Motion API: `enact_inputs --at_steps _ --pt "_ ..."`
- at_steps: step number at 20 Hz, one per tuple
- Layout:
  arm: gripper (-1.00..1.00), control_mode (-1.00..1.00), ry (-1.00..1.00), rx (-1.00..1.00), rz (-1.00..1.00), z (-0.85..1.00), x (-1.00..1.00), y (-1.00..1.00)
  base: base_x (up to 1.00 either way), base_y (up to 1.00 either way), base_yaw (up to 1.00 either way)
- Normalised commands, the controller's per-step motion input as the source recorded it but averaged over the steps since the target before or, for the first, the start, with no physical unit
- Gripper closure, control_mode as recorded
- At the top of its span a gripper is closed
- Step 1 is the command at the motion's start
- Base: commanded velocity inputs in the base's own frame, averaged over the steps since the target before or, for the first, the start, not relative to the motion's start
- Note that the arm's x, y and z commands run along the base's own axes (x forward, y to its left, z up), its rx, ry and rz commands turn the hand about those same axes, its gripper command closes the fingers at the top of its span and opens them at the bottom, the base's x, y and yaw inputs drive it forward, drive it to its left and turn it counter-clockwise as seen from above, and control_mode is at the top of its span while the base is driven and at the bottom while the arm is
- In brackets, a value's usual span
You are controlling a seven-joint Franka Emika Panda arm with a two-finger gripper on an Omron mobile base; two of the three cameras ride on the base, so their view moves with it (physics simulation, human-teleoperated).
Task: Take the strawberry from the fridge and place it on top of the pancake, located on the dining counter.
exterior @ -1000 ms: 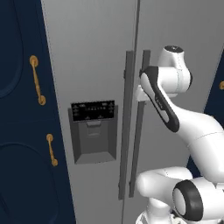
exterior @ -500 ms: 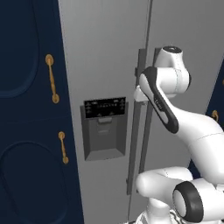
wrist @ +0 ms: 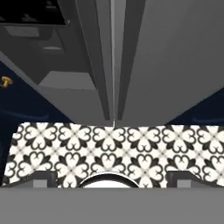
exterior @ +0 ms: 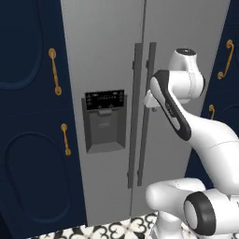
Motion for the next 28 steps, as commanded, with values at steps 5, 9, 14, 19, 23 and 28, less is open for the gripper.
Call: enact_inputs --at_steps 5,9,14,19,23,28 --pt "-1.0 1.0 0.0 0.0 0.0 0.0 0.0 0.0 -0.39 0.06 0.0" --pt "-1.0 -1.0 -0.13 0.0 0.0 -0.15 0.11 0.0 0.0 0.0 0.0" --pt "-1.0 -1.0 -0.29 0.06 0.0 -0.4 0.72 -0.2 0.0 0.0 0.0" --pt "-1.0 -1.0 -0.1 0.0 -0.06 -0.39 0.97 0.01 0.0 0.0 0.0" --pt "-1.0 -1.0 -0.13 0.0 -0.18 -0.02 0.94 0.01 0.0 0.0 0.0" --pt "-1.0 -1.0 0.0 0.01 -0.06 -0.02 0.76 -0.07 0.0 0.0 0.0"
